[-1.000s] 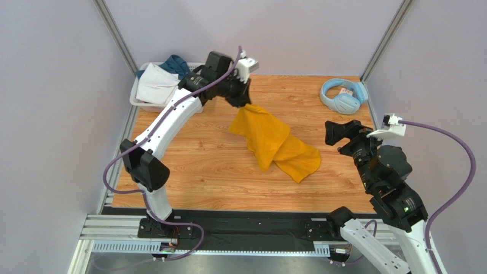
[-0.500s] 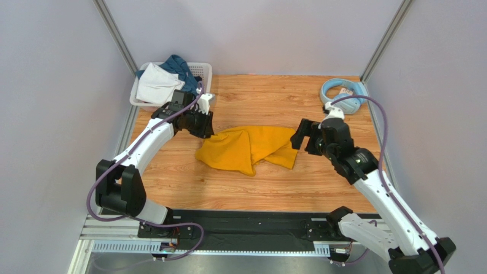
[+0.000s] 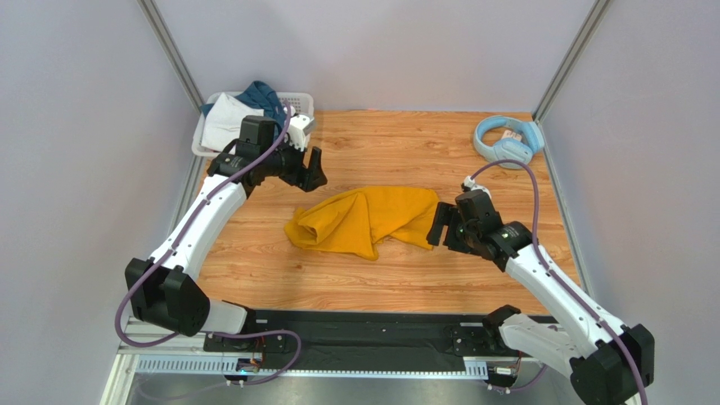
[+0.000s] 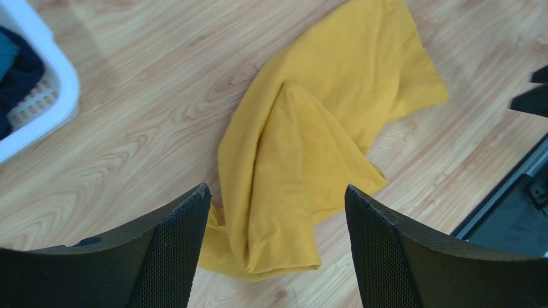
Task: Fold and stack the t-shirts
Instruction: Move the tshirt to the center of the board, then flatten the tshirt out
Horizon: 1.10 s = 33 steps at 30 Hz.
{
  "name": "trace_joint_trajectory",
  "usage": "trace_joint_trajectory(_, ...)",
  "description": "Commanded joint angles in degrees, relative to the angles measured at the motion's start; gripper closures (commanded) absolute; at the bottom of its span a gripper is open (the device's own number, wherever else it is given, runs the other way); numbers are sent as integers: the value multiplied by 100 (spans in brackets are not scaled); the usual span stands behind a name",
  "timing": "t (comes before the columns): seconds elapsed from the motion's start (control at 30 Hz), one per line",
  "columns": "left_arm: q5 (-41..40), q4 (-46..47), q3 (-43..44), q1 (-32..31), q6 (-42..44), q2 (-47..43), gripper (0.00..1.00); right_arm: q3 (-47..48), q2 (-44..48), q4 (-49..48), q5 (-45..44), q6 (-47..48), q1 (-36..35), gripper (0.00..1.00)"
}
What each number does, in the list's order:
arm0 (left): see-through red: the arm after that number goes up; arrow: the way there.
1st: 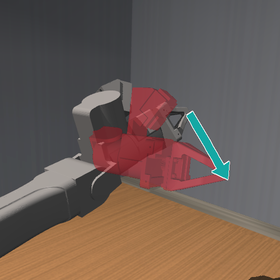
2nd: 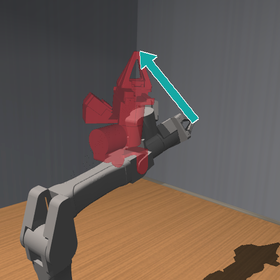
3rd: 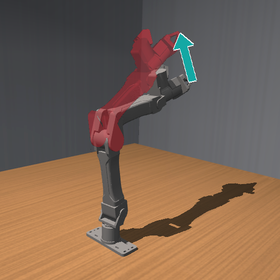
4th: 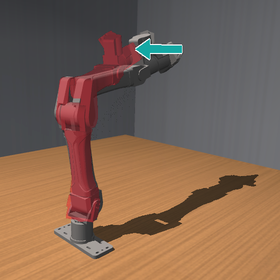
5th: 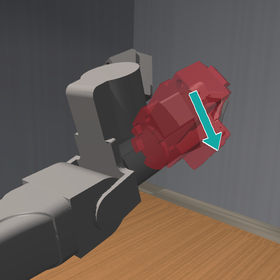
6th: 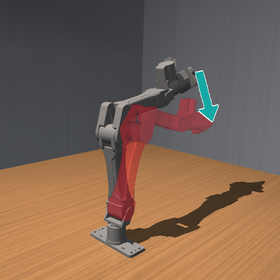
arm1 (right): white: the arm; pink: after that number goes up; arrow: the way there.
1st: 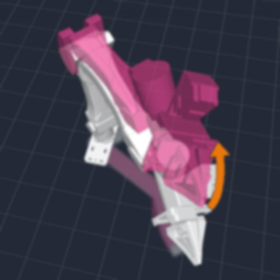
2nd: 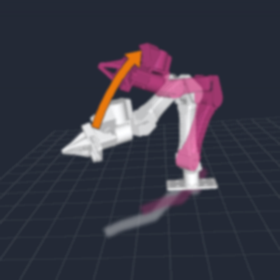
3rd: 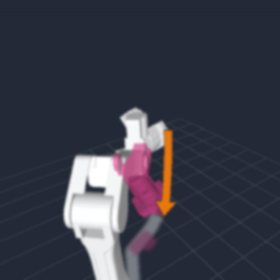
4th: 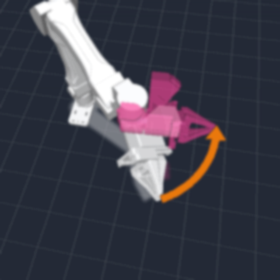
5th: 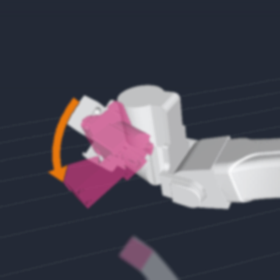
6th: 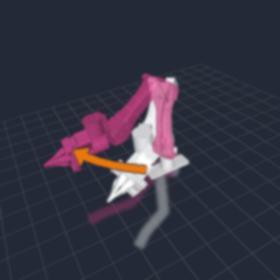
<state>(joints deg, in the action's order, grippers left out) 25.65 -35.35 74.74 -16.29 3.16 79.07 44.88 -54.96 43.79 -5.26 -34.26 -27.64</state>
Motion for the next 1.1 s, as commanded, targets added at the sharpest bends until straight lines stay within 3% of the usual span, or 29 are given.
trace_joint_trajectory(0.0,423,-147,111,-356,-53,126,19,-155,-522,-696,428,-300,109,21)
trace_joint_trajectory(0.3,397,-402,-197,-1375,132,565,25,187,-1438,-1118,886,-248,399,35)
trace_joint_trajectory(0.63,160,-490,-285,-1877,185,1435,23,152,-1860,-1391,1272,-239,751,36)
trace_joint_trajectory(0.83,-112,-622,110,-2026,62,2130,22,126,-2080,-1531,1413,-283,760,36)
trace_joint_trajectory(0.93,-235,-736,295,-2140,1,2393,17,91,-2115,-1575,1431,-300,760,37)
trace_joint_trajectory(1.0,-411,-754,322,-2237,-17,2499,1,73,-2150,-1610,1457,-300,760,38)
trace_joint_trajectory(1.07,-464,-745,357,-2325,-43,2561,0,64,-2212,-1637,1457,-300,751,40)
